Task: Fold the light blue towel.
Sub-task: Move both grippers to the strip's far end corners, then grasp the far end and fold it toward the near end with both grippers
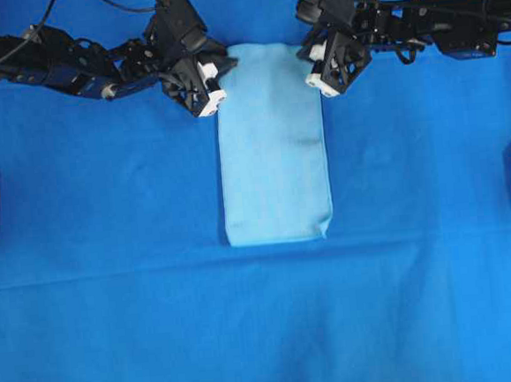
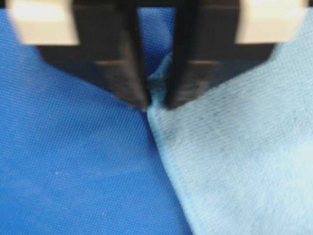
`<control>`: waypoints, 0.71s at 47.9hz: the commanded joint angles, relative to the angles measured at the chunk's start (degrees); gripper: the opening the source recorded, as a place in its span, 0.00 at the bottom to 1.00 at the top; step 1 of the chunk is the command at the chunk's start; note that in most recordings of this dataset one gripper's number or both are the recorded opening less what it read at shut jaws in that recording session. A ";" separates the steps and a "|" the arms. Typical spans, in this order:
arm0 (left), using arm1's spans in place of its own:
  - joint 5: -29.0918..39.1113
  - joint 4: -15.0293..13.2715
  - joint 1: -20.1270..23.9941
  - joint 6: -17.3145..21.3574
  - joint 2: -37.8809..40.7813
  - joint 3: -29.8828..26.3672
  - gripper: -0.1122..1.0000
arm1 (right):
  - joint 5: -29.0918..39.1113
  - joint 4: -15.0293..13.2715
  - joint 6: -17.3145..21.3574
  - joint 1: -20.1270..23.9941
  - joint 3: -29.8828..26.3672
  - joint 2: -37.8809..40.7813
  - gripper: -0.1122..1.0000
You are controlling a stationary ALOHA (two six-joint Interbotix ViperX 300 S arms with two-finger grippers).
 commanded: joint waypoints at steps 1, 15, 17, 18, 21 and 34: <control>0.09 -0.09 0.26 0.62 -0.62 -0.53 0.17 | 0.09 -0.09 -0.18 -0.26 -0.26 -1.05 0.19; 0.18 -0.09 0.09 1.23 -1.67 -0.70 0.14 | 0.09 -0.18 -0.09 -0.18 -0.62 -1.67 0.12; 0.09 -0.09 0.09 1.32 -2.29 -0.70 0.14 | 0.18 -0.09 -0.09 -0.26 -0.62 -2.29 0.12; 0.09 -0.09 0.18 1.41 -2.72 -0.70 0.14 | 0.35 -0.09 -0.09 -0.26 -0.62 -2.64 0.12; 0.18 -0.09 0.09 1.58 -4.22 -0.79 0.14 | 1.05 -0.18 -0.09 -0.26 -0.62 -3.96 0.12; 0.09 -0.09 0.09 3.96 -7.73 -1.76 0.14 | 5.71 -0.18 -0.09 -0.26 -0.44 -11.34 0.12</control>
